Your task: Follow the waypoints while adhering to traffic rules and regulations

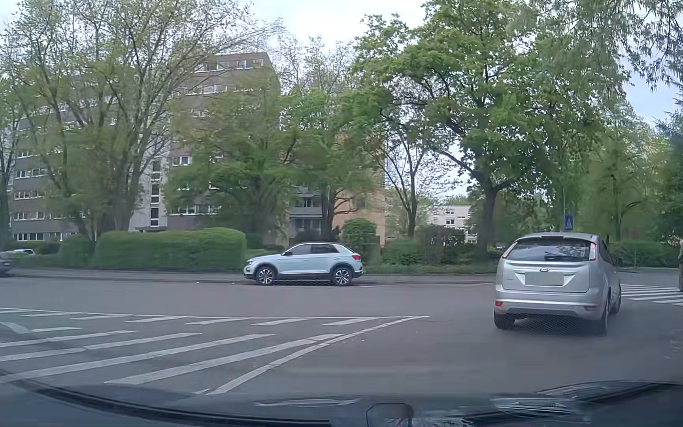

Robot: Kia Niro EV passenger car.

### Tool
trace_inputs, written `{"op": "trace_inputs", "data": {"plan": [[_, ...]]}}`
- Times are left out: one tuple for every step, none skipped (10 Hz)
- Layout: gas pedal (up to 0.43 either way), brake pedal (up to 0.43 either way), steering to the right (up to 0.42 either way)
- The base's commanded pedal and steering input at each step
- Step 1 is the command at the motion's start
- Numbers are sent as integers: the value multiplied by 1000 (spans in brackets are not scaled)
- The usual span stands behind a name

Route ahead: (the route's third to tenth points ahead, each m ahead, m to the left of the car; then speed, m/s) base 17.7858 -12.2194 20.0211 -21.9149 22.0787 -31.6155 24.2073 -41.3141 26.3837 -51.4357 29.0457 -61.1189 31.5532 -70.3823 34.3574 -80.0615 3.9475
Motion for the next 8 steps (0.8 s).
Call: {"op": "trace_inputs", "data": {"plan": [[0, 207, 201], [0, 213, 209], [0, 213, 216], [0, 213, 224], [0, 213, 230], [0, 213, 236], [0, 213, 241], [0, 213, 252]]}}
